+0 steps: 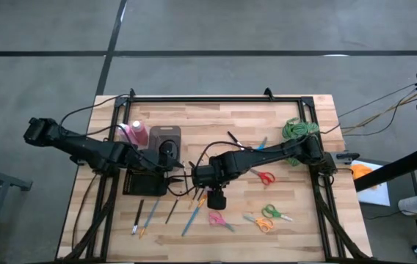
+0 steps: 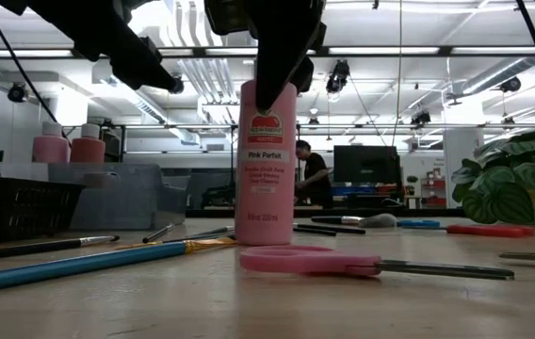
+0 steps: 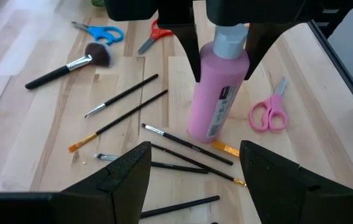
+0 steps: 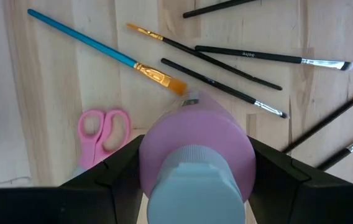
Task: Pick & Place Paint Supplies
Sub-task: Put the right light pink bottle into the white bin
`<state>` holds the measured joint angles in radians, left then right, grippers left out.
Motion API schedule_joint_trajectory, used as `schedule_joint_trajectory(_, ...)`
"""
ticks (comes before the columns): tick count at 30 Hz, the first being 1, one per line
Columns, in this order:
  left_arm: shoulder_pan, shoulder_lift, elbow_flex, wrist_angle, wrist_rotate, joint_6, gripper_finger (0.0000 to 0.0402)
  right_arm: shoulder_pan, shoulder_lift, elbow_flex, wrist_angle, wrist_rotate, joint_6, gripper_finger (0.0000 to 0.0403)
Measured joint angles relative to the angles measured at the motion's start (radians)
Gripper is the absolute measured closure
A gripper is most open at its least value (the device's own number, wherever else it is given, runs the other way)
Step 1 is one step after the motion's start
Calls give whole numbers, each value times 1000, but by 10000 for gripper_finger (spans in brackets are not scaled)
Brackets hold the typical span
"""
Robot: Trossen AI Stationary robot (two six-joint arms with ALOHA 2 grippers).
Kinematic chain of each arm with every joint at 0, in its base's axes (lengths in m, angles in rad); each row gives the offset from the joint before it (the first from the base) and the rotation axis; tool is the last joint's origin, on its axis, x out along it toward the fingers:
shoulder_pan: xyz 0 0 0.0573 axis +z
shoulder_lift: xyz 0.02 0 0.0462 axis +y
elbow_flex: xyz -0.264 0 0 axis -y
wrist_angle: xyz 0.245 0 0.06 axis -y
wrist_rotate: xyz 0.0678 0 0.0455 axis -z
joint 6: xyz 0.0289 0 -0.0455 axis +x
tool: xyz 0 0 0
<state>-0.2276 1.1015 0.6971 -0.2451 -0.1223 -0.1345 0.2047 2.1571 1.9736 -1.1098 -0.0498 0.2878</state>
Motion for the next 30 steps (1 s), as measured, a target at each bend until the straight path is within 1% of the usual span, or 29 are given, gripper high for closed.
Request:
schedule_joint_trajectory(5,0,0,0,-2,0,0,156,0,0,-1,5,10,0,181)
schedule_joint_trajectory(8,0,0,0,-3,3,1,156,0,0,-2,14,14,0,170)
schedule_joint_trajectory(16,-1,0,0,-4,3,6,156,1,1,-4,18,19,2,87)
schedule_joint_trajectory(19,-1,0,0,-4,3,5,156,1,1,-4,18,19,0,68)
schedule_joint_trajectory(26,-1,0,0,-4,3,4,156,2,0,-4,17,19,0,62)
schedule_joint_trajectory(30,-1,0,0,-2,3,3,156,10,-21,-4,0,19,0,62)
